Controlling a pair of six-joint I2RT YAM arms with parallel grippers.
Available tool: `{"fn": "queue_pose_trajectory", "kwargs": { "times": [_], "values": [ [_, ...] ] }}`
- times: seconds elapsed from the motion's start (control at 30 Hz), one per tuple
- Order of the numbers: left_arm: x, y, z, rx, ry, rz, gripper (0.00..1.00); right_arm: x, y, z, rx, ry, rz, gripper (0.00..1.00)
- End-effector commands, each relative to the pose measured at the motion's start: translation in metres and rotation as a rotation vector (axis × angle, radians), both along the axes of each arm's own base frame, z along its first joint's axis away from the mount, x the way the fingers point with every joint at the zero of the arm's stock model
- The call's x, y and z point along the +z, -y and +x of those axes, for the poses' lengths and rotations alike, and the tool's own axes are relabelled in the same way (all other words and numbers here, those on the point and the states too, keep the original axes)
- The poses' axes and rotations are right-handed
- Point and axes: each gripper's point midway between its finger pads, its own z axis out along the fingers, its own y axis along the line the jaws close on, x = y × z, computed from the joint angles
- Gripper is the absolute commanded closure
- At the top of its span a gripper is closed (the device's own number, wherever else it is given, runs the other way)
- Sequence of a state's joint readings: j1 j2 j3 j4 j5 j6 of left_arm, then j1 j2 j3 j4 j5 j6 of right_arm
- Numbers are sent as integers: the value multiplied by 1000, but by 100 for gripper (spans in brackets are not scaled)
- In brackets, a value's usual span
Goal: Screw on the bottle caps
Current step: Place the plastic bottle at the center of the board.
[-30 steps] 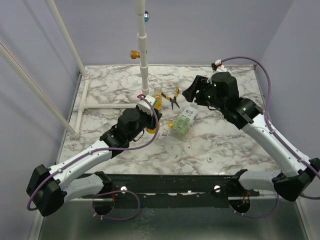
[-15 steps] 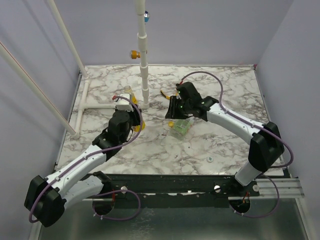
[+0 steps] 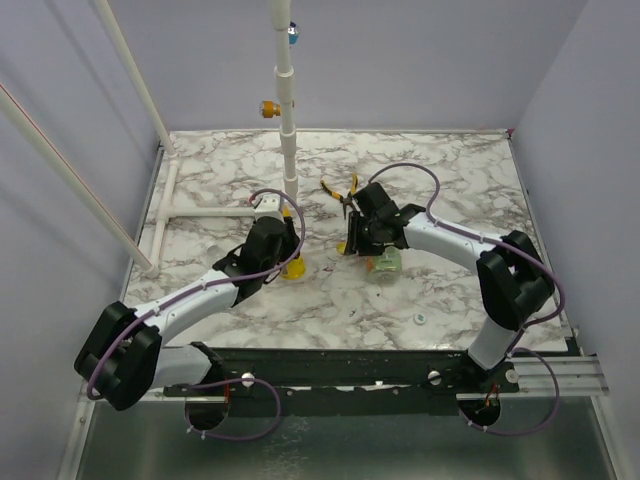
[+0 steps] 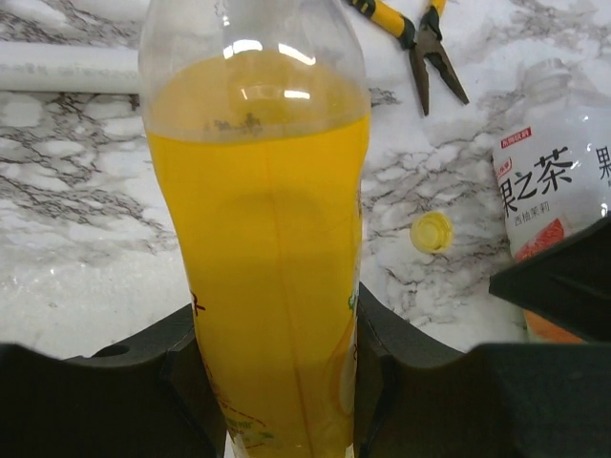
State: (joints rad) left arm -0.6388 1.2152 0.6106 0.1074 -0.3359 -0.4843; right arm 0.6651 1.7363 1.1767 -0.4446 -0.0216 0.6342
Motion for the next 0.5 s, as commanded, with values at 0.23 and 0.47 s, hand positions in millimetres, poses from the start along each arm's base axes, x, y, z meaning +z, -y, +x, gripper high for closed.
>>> {"fn": "queue_pose_trajectory", "kwargs": {
  "times": [0.23, 0.47],
  "values": [
    [-56, 25, -30, -91, -314, -23, 71, -22, -1, 30, 15, 70, -125, 45],
    [-70, 23, -28, -85, -368, -20, 59, -26, -4, 38, 14, 116, -231, 41]
  ]
}}
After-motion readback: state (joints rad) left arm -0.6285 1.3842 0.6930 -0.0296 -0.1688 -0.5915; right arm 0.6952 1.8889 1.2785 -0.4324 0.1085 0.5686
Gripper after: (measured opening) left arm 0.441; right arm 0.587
